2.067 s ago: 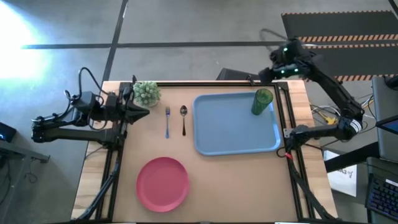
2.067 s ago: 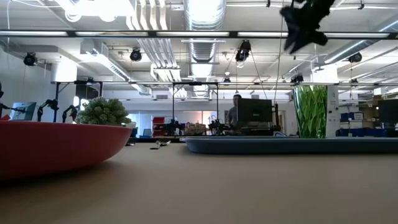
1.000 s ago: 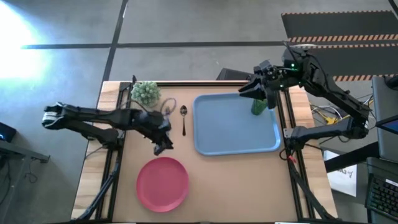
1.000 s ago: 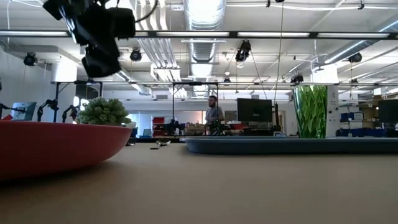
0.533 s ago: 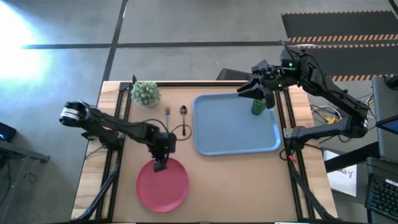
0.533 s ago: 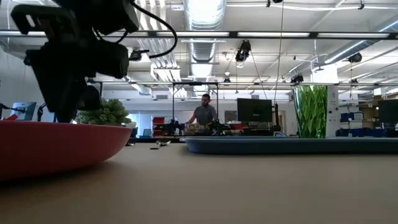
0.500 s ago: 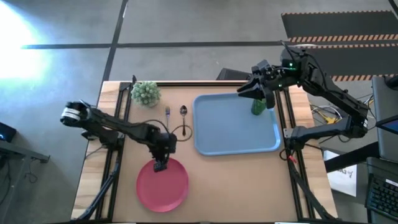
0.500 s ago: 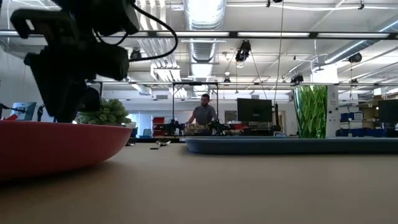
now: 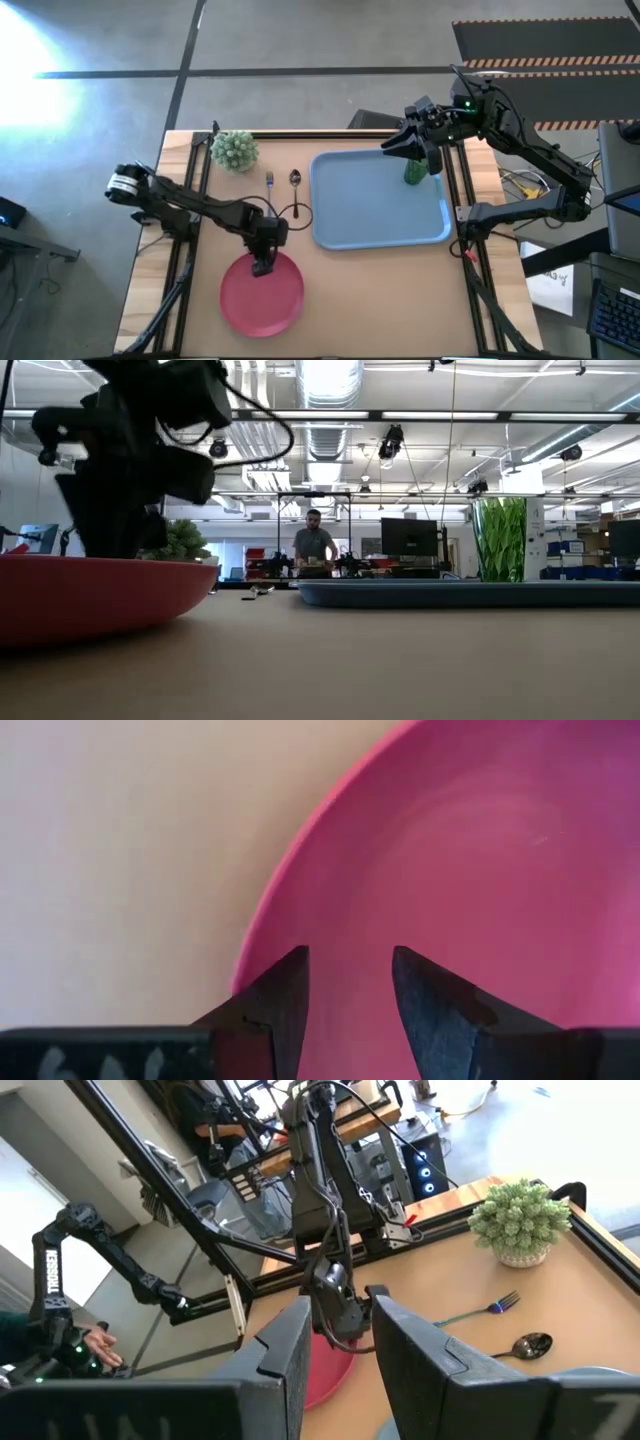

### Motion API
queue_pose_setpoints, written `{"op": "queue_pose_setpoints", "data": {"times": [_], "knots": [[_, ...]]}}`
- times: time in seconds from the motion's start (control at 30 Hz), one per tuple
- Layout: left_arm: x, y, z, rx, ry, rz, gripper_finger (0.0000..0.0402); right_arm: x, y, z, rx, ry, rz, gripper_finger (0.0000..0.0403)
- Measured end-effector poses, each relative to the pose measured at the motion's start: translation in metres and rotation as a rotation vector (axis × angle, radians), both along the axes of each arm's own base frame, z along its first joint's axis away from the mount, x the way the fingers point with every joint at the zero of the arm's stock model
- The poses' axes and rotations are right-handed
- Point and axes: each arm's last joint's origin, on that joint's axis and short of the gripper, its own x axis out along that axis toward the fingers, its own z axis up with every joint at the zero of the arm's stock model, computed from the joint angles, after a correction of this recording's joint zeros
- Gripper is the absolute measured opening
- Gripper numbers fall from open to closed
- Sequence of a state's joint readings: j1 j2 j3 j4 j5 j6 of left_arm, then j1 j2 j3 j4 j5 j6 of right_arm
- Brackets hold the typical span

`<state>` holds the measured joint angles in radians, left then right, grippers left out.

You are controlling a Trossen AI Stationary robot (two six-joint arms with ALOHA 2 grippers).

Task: Pick and place plate/cup/fork/spoon on tray
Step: Put the pink plate on the blue tray

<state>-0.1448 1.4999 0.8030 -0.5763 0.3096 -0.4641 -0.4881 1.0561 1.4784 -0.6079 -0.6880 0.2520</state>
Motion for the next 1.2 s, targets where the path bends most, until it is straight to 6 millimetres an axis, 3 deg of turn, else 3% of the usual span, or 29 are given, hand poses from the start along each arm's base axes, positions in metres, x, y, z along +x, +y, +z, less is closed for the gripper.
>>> {"op": "queue_pose_setpoints", "data": {"times": [0.2,0.33,0.7,1.2], "knots": [[0.007,-0.001,0.031,-0.008,-0.117,0.001,0.0128,0.0,0.0,0.0,0.0,0.0,0.0,0.0098],[0.006,0.002,0.042,0.076,-0.171,0.006,0.0128,0.0,0.0,0.0,-0.001,0.0,0.0,0.0098],[-0.017,0.007,0.028,0.193,0.097,0.01,0.0128,0.0,0.0,0.0,-0.001,0.0,0.0,0.0098],[-0.016,0.004,0.028,0.078,0.112,-0.008,0.0128,0.0,0.0,0.0,-0.001,0.0,-0.001,0.0098]]}}
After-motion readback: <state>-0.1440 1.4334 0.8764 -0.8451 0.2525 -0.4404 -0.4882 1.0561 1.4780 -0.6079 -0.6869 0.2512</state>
